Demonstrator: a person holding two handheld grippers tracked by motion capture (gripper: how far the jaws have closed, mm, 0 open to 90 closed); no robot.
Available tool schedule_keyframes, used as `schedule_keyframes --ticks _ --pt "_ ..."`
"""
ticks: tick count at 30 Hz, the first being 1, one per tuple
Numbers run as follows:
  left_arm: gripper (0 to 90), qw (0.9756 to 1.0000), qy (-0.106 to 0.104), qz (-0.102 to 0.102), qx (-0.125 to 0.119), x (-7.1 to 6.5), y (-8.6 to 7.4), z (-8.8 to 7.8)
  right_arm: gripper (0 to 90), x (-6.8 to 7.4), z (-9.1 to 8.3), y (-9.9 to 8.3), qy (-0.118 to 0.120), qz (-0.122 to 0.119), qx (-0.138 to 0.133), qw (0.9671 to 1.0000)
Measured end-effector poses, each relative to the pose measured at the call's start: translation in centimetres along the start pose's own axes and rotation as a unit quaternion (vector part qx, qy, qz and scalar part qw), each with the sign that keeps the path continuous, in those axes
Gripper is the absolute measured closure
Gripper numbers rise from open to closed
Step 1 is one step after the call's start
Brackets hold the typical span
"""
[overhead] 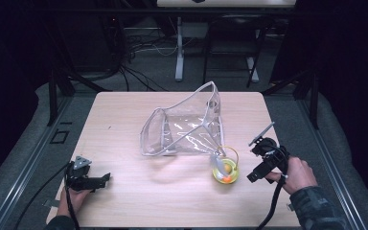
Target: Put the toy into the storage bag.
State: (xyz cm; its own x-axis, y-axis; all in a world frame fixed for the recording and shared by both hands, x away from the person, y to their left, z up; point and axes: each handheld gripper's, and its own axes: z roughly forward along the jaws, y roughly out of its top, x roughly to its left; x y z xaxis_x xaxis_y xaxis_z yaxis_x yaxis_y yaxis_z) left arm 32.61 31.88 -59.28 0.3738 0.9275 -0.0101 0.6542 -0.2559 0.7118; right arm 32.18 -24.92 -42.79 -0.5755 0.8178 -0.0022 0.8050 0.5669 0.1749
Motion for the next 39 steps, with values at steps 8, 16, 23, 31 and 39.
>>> schedule_keyframes --ticks 8,16,23,31,39 --pt "0.6 1.0000 0.000 0.000 0.000 0.0 0.0 0.0 8.0 0.6 -1.0 1.8 -0.006 -0.026 0.018 0.9995" --pt "0.6 1.0000 0.001 0.001 0.000 0.0 0.0 0.0 8.8 1.5 -2.2 3.6 -0.004 -0.064 0.010 0.9979" --pt "0.6 1.0000 0.000 -0.002 0.000 0.0 0.0 0.0 7.2 2.3 -2.9 5.5 -0.017 -0.090 0.016 0.9957" --pt "0.6 1.0000 0.000 -0.001 0.000 0.0 0.0 0.0 17.8 3.1 -3.5 7.0 -0.027 -0.107 0.006 0.9939" --pt "0.6 1.0000 -0.001 -0.001 0.002 0.0 0.0 -0.1 49.4 4.1 -4.1 8.4 -0.047 -0.141 0.039 0.9882"
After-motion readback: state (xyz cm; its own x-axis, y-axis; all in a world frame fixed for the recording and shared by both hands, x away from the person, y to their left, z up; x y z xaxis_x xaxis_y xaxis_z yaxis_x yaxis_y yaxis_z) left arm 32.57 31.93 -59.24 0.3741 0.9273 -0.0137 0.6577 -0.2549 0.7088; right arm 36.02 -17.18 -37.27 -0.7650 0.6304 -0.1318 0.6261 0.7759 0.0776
